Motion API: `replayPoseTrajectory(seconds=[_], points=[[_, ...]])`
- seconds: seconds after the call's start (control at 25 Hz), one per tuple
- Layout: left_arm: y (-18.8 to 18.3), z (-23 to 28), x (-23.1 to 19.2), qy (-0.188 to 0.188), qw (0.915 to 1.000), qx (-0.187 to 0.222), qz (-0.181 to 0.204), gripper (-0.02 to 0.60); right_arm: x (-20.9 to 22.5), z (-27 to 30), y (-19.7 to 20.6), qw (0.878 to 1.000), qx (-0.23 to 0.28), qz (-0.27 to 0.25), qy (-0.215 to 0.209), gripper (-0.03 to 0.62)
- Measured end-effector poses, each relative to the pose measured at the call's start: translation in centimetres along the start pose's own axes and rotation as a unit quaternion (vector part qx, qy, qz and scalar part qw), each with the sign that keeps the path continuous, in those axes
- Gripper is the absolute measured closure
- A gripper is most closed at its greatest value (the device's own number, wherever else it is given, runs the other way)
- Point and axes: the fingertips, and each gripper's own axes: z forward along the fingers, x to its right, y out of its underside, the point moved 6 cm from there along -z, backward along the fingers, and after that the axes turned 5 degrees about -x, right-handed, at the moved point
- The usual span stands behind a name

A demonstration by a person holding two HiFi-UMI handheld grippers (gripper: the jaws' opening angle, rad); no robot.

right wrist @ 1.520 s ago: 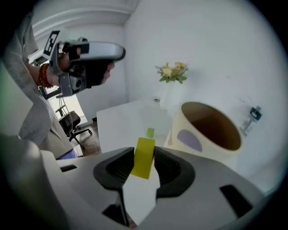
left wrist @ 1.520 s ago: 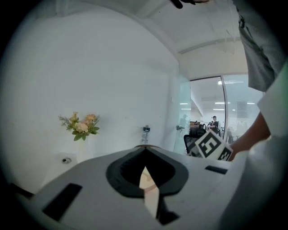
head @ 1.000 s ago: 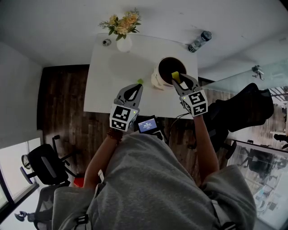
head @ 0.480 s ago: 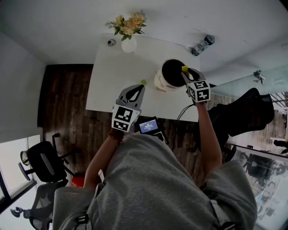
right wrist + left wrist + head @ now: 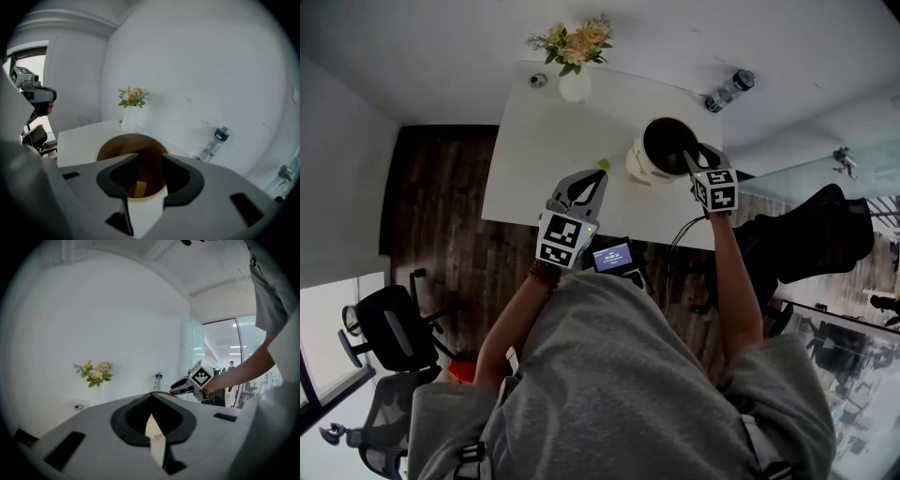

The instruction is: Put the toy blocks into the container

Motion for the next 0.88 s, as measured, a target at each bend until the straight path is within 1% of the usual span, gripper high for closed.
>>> replayPoseTrajectory(seconds=[0.16, 0.32, 0.44, 0.6, 0.68, 0.76, 0.88], points=[[0.2, -0.2, 0.0, -0.002, 1.0, -0.001, 0.0, 0.575, -1.0, -0.8, -0.7, 1.0, 0.021, -0.008, -0.006, 0.444], [0.4, -0.5, 0.0, -0.008, 1.0, -0.004, 0.0, 0.575, -3.5, -1.9, -3.3, 0.997, 0.063, -0.028, -0.029, 0.447], [0.6, -0.9, -0.1, -0.016, 0.9999, -0.006, -0.001, 0.575, -6.3, -2.7, -5.9, 0.992, 0.102, -0.05, -0.051, 0.45], [1.0, -1.6, -0.7, -0.034, 0.9994, -0.01, -0.004, 0.575, -11.1, -3.2, -9.0, 0.981, 0.142, -0.089, -0.096, 0.451], [1.2, -2.0, -1.0, -0.044, 0.9989, -0.013, -0.007, 0.575, -13.7, -3.0, -9.8, 0.975, 0.148, -0.116, -0.121, 0.451], [1.5, -2.6, -1.2, -0.055, 0.9983, -0.017, -0.01, 0.575, -15.8, -2.1, -9.9, 0.97, 0.143, -0.135, -0.144, 0.451], [2.1, -3.5, -1.5, -0.07, 0.9971, -0.024, -0.013, 0.575, -18.1, 0.8, -8.5, 0.967, 0.111, -0.146, -0.175, 0.451]])
